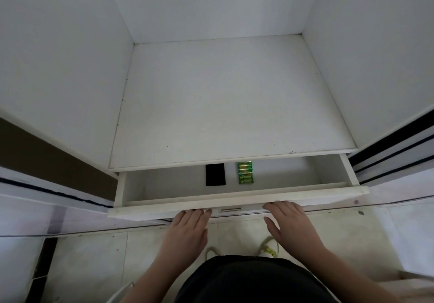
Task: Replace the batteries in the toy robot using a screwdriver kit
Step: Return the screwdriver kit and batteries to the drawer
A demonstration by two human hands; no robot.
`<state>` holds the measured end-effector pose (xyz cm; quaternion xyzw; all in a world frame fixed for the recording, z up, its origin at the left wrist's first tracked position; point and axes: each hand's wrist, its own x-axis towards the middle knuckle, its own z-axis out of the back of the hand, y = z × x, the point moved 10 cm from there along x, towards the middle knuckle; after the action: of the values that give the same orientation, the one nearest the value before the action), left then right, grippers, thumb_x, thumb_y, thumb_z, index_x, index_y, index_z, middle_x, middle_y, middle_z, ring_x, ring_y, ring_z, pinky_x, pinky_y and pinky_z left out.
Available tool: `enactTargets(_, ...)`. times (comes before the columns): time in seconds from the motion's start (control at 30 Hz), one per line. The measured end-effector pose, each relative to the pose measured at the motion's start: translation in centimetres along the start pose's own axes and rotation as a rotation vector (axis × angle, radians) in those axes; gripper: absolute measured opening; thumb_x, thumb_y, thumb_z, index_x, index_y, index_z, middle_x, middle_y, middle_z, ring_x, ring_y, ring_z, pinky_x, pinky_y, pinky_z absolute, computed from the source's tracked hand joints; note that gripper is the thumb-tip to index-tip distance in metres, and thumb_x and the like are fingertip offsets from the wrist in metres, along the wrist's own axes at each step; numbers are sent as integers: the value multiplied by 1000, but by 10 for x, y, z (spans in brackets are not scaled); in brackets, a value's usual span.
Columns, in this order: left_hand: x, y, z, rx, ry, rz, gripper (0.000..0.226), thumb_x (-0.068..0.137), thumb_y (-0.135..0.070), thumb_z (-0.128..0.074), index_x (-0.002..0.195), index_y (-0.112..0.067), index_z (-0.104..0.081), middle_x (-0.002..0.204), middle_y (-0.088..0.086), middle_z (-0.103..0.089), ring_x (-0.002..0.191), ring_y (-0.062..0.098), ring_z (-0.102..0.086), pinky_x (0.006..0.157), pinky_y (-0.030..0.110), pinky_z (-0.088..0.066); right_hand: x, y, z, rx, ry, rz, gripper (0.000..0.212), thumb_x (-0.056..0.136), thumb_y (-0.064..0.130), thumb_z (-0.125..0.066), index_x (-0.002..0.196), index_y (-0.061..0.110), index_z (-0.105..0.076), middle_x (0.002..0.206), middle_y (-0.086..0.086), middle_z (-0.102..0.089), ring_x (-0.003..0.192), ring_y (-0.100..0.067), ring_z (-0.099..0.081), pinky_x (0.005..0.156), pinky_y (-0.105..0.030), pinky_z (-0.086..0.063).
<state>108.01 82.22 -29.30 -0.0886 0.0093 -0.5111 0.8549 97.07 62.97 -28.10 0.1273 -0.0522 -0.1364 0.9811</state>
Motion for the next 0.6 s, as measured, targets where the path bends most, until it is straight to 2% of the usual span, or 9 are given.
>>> enactTargets(0.07, -2, 2, -7, -18, 36, 9, 53, 81, -29, -52, 131, -14, -56, 119, 0, -62, 106, 22, -60, 99, 36, -36, 5, 1, -1, -20, 31, -36, 36, 87, 38, -42, 110, 22, -66, 100, 8, -67, 91, -13, -64, 84, -31, -51)
enactTargets(0.17, 1, 12, -15, 1, 84, 51, 61, 79, -30, -50, 138, -15, -49, 128, 2, -56, 116, 24, -54, 105, 40, -32, 14, 2, -6, -37, 77, -93, 40, 87, 40, -41, 116, 23, -62, 107, 8, -65, 100, -14, -63, 88, -33, -51)
enactTargets(0.33, 20, 22, -24, 4, 168, 116, 64, 82, -38, -42, 142, -15, -42, 134, 5, -53, 124, 25, -51, 111, 44, -33, 28, -2, -16, -1, 134, -189, 44, 93, 38, -50, 134, 21, -49, 132, 6, -52, 125, -15, -48, 106, -35, -37)
enactTargets(0.53, 37, 33, -27, -14, 211, 161, 80, 78, -39, -58, 149, -13, -32, 145, 7, -47, 131, 26, -48, 106, 43, -42, 54, -9, -19, 37, 165, -204, 54, 94, 35, -50, 143, 15, -39, 144, 1, -42, 136, -17, -36, 112, -34, -27)
enactTargets(0.6, 43, 36, -26, -5, 199, 177, 78, 80, -38, -52, 150, -12, -29, 150, 8, -41, 136, 26, -43, 108, 42, -39, 60, -12, -23, 38, 179, -186, 58, 93, 34, -51, 145, 13, -36, 148, -2, -39, 139, -18, -33, 114, -33, -25)
